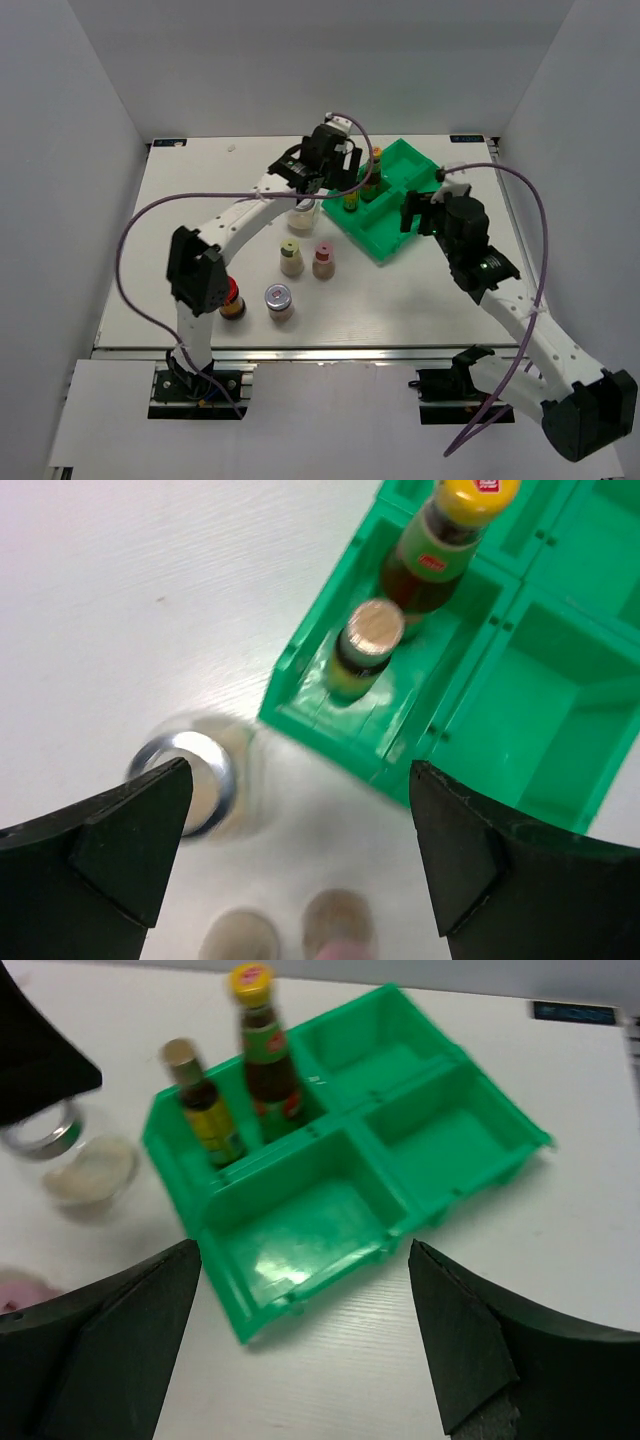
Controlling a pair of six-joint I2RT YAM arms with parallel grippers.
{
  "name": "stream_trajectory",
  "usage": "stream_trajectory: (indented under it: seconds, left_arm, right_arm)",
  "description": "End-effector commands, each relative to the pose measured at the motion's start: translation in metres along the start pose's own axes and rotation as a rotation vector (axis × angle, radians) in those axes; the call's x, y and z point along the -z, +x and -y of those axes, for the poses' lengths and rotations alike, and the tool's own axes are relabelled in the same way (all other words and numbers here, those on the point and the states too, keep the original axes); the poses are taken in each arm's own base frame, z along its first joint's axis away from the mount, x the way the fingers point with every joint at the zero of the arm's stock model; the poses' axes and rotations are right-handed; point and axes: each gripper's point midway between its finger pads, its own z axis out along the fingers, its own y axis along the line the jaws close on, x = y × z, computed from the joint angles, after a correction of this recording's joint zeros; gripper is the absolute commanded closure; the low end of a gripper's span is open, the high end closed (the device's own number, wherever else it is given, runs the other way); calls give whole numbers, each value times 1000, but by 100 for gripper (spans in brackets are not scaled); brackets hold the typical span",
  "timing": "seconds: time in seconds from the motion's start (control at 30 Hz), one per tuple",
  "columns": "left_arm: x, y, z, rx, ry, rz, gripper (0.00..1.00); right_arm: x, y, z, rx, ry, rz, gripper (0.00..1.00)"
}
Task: Organize the condiment bottles
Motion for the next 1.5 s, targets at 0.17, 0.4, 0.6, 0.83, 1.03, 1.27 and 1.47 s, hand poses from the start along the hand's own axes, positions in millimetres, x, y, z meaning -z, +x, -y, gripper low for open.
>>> stream_trajectory:
  seconds: [0.17,0.4,0.6,0.83,1.03,1.27,1.47]
  left_arm:
    - [146,-10,-129,363,-239,264,2]
    - [187,84,-223,687,-512,278,2]
    - [199,82,-230,708,-534,321,2]
    - [190,83,-226,710,-491,320,2]
    - [187,84,-230,713,-497,311,2]
    - [188,78,-236,725,-505,336,2]
    - [188,66,-245,711,-524,354,2]
  right_arm:
    - [5,24,-150,196,-474,-88,11]
    - [-12,54,-219,202,-570,-171,11]
    - [-35,88,-233,161,-508,-286,11]
    - [-43,129,-233,194,-452,-401,15]
    - [-48,132,-228,189,-384,-410,55]
    - [-37,79,-218,155,-361,-294,87]
    - [-35,-30,-158,83,-228,-83,90]
